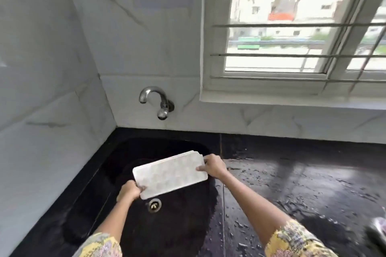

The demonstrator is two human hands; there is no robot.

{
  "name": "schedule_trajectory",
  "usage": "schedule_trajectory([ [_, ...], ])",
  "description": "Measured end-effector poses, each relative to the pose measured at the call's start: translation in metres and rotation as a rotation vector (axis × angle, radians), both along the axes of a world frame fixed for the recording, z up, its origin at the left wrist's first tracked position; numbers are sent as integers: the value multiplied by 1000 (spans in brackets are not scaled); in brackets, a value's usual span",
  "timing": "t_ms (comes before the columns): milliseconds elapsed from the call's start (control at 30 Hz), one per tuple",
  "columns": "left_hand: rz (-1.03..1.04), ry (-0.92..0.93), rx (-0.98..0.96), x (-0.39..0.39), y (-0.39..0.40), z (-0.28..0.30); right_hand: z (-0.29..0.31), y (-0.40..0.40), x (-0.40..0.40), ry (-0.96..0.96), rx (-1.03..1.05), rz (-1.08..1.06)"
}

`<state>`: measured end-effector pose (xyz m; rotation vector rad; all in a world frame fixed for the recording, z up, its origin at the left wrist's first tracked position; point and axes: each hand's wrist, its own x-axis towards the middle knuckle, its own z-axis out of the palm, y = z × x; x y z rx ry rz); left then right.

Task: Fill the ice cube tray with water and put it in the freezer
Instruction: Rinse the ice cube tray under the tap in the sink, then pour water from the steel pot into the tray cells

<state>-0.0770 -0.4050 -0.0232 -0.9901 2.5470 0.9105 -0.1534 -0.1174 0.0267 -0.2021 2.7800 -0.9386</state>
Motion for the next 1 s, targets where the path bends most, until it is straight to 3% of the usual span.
schedule_trajectory([
  [267,-211,103,146,-54,116,21,4,110,18,68,-195,-398],
  [500,-593,-267,258,-52,244,35,-10,246,79,-18,-97,-648],
  [700,-603,-420,166,-9,320,33,-17,310,125,-97,-63,-698],
  [867,-529,-284,5,38,350,30,-32,323,145,-156,73,-661],
  [1000,-545,-32,-264,68,366,30,-39,320,152,-115,245,-655],
])
